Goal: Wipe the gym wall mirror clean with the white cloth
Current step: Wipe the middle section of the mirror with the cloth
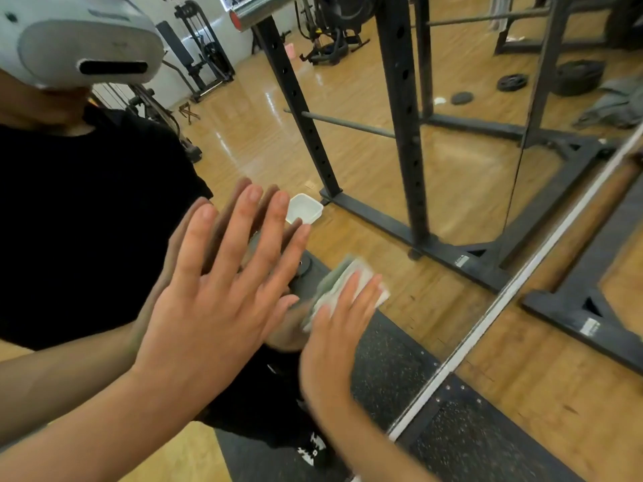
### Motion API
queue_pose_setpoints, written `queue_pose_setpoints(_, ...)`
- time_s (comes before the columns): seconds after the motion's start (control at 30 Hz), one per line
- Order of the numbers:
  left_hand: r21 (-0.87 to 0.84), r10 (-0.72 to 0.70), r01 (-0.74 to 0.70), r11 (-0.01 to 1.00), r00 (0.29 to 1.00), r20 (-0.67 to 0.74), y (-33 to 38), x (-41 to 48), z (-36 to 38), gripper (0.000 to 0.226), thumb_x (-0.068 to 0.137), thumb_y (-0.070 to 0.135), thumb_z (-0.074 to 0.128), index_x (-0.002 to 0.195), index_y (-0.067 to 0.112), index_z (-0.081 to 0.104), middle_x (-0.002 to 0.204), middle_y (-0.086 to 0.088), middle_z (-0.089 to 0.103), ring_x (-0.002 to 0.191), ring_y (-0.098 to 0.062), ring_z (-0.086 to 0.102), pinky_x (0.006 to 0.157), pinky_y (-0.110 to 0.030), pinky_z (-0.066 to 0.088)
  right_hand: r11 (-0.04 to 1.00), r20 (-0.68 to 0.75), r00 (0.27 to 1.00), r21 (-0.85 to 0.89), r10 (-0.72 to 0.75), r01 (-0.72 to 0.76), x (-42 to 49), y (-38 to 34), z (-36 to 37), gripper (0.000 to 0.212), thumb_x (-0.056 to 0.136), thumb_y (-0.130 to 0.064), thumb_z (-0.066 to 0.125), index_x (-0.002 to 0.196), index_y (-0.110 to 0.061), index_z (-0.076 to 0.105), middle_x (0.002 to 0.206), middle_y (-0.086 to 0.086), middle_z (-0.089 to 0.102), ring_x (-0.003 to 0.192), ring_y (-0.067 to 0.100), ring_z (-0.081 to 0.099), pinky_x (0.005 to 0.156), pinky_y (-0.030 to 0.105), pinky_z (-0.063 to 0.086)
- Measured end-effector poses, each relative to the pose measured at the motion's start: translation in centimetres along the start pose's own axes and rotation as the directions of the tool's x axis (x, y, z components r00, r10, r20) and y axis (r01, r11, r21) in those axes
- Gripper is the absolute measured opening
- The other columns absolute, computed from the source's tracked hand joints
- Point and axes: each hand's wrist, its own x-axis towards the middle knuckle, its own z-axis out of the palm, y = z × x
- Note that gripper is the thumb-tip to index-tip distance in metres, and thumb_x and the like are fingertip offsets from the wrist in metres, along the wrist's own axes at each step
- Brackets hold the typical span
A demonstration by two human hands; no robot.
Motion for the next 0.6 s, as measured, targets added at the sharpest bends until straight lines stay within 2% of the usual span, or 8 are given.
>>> queue_pose_setpoints(0.07, 0.110, 0.048, -0.046, 0.993, 0.999, -0.014, 0.2, -0.6, 0.0, 0.074, 0.111, 0.052, 0.022, 0.168, 0.007, 0.016, 0.173, -0.030, 0.000, 0.160, -0.050, -0.010, 0.127, -0.063, -0.014, 0.992, -0.110, 0.986, 0.013, 0.126, -0.125, 8.1, 0.0, -2.0, 0.062, 0.097, -0.072, 0.001, 0.153, -0.056, -0.020, 0.170, -0.009, -0.030, 0.162, 0.022, -0.015, 0.130, 0.056, 0.006)
queue_pose_setpoints(0.13, 0.109, 0.047, -0.044, 0.993, 0.999, -0.023, 0.0, -0.6, 0.0, 0.072, 0.112, 0.050, 0.019, 0.168, 0.005, 0.017, 0.172, -0.031, -0.001, 0.159, -0.050, -0.011, 0.127, -0.064, -0.013, 0.956, -0.163, 0.947, 0.143, 0.277, -0.255, 16.5, 0.7, -4.6, 0.075, 0.093, -0.072, 0.011, 0.162, -0.047, -0.008, 0.176, -0.003, -0.012, 0.163, 0.022, -0.005, 0.130, 0.056, 0.008)
queue_pose_setpoints(0.23, 0.141, 0.052, -0.051, 0.989, 0.999, -0.002, 0.3, -0.1, 0.0, 0.071, 0.112, 0.049, 0.015, 0.168, 0.005, 0.016, 0.173, -0.029, 0.002, 0.158, -0.052, -0.013, 0.126, -0.065, -0.014, 0.929, -0.205, 0.926, 0.262, 0.318, -0.261, 22.7, 1.7, -7.0, 0.073, 0.098, -0.068, 0.019, 0.165, -0.045, 0.005, 0.177, -0.005, -0.003, 0.163, 0.021, -0.001, 0.130, 0.057, 0.007)
queue_pose_setpoints(0.3, 0.158, 0.054, -0.052, 0.986, 0.998, -0.011, 0.3, -0.3, 0.0, 0.072, 0.111, 0.051, 0.016, 0.168, 0.006, 0.015, 0.174, -0.027, 0.002, 0.158, -0.052, -0.013, 0.126, -0.065, -0.014, 0.942, -0.230, 0.932, 0.251, 0.281, -0.222, 20.9, 1.3, -6.3, 0.064, 0.106, -0.057, 0.019, 0.167, -0.041, 0.008, 0.177, -0.004, -0.004, 0.163, 0.017, -0.004, 0.131, 0.052, 0.003)
queue_pose_setpoints(0.37, 0.162, 0.065, -0.063, 0.985, 0.998, -0.010, 0.3, -0.5, 0.0, 0.074, 0.111, 0.053, 0.017, 0.169, 0.007, 0.013, 0.174, -0.027, 0.000, 0.159, -0.051, -0.009, 0.127, -0.065, -0.014, 0.962, -0.224, 0.944, 0.185, 0.242, -0.203, 15.2, 0.8, -4.1, 0.060, 0.108, -0.058, 0.015, 0.165, -0.044, 0.004, 0.176, -0.005, -0.007, 0.162, 0.015, -0.007, 0.131, 0.049, 0.001)
queue_pose_setpoints(0.47, 0.087, 0.047, -0.044, 0.995, 0.998, -0.033, 0.2, -0.1, 0.4, 0.075, 0.109, 0.053, 0.028, 0.169, 0.010, 0.015, 0.176, -0.021, -0.001, 0.162, -0.043, -0.003, 0.129, -0.058, -0.014, 0.992, -0.090, 0.991, 0.088, 0.101, -0.093, 2.1, 0.2, -0.5, 0.057, 0.105, -0.070, 0.009, 0.157, -0.062, -0.011, 0.172, -0.015, -0.022, 0.161, 0.014, -0.015, 0.131, 0.055, 0.005)
queue_pose_setpoints(0.53, -0.107, -0.026, 0.024, 0.994, 1.000, -0.017, 0.1, 0.6, 0.4, 0.075, 0.106, 0.049, 0.043, 0.169, 0.013, 0.021, 0.177, -0.016, -0.002, 0.163, -0.037, -0.006, 0.130, -0.054, -0.014, 0.998, 0.016, 0.999, 0.038, 0.045, -0.045, -4.0, 0.5, 0.8, 0.059, 0.108, -0.064, 0.011, 0.160, -0.055, -0.014, 0.173, -0.015, -0.023, 0.161, 0.017, -0.018, 0.129, 0.062, 0.007)
queue_pose_setpoints(0.6, -0.085, -0.028, 0.030, 0.996, 0.999, 0.022, -0.1, 0.6, 0.1, 0.075, 0.109, 0.052, 0.037, 0.169, 0.013, 0.016, 0.177, -0.017, -0.002, 0.163, -0.038, -0.010, 0.129, -0.054, -0.015, 0.999, 0.034, 0.999, 0.047, 0.003, -0.005, -3.6, 1.3, 0.7, 0.059, 0.109, -0.062, 0.012, 0.162, -0.052, -0.013, 0.173, -0.013, -0.023, 0.161, 0.019, -0.018, 0.128, 0.064, 0.006)
